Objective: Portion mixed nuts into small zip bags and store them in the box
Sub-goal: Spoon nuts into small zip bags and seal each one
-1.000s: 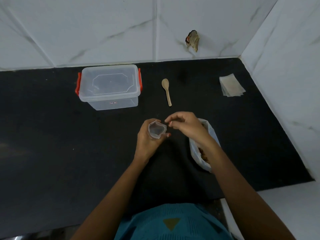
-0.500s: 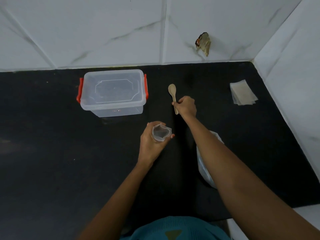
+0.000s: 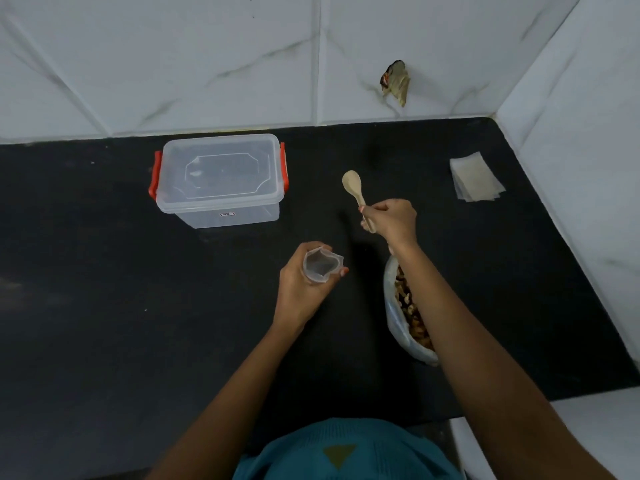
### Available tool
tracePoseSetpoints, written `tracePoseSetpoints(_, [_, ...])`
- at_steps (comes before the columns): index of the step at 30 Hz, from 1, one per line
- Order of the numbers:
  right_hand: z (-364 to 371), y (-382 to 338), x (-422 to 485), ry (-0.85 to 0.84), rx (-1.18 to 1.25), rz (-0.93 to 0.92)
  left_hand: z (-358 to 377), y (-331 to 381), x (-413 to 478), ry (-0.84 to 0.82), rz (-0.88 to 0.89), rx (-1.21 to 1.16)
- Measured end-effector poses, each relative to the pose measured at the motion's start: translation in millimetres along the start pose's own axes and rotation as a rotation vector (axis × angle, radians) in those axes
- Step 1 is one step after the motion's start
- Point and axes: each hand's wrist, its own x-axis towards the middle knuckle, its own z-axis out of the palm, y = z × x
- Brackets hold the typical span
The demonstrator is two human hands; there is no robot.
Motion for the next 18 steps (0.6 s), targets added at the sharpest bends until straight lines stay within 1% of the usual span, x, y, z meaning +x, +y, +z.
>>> tracePoseSetpoints(3, [-21.9, 7.5, -29.3, 0.008, 0.081, 0.022, 3.5, 3.3, -9.4, -0.027, 0.015, 0.017])
tracePoseSetpoints(7, [-51.0, 29.0, -64.2, 0.073, 0.124, -0.014, 10.2, 3.7, -24.0, -0.072, 0.002, 0.038])
tracePoseSetpoints(12, [-87.6, 55.4, -95.6, 0.161, 0.104, -0.054, 21.6, 1.8, -41.4, -0.152, -0.04, 0.058])
tracePoseSetpoints(16, [-108.0, 77.7, -113.9, 0.248, 0.134, -0.062, 33.4, -0.4, -52.2, -0.228, -0.078, 0.095])
tracePoseSetpoints(18, [-113.0, 89.2, -121.1, 0.307, 0.077, -0.126, 38.5, -2.0, -55.2, -0.274, -0.102, 0.121])
